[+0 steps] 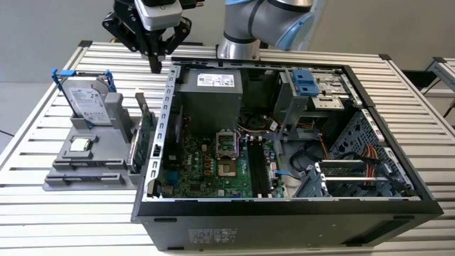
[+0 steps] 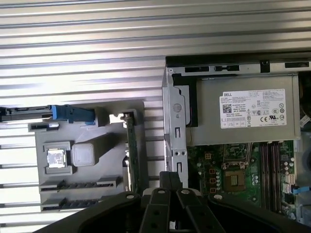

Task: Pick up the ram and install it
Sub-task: 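Reach for the ram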

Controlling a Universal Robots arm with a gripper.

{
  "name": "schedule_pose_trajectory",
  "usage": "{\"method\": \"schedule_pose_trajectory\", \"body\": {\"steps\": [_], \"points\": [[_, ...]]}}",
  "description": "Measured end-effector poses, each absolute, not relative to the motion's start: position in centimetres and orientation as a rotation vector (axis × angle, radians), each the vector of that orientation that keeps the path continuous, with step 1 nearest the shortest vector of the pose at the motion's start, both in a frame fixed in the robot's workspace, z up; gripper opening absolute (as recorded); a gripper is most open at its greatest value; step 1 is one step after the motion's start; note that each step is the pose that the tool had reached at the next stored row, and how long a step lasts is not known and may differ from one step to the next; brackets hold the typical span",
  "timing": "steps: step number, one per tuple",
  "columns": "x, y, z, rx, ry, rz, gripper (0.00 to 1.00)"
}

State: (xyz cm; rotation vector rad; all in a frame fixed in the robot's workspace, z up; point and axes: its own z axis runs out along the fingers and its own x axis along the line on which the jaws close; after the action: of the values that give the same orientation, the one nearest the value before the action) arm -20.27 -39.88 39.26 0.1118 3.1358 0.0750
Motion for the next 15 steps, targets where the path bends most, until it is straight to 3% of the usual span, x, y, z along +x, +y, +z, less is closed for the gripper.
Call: {"method": "schedule_pose_trajectory", "body": {"steps": [15], "points": [[-22.2, -39.9, 39.3, 0.112, 3.138, 0.075, 0.00]]}}
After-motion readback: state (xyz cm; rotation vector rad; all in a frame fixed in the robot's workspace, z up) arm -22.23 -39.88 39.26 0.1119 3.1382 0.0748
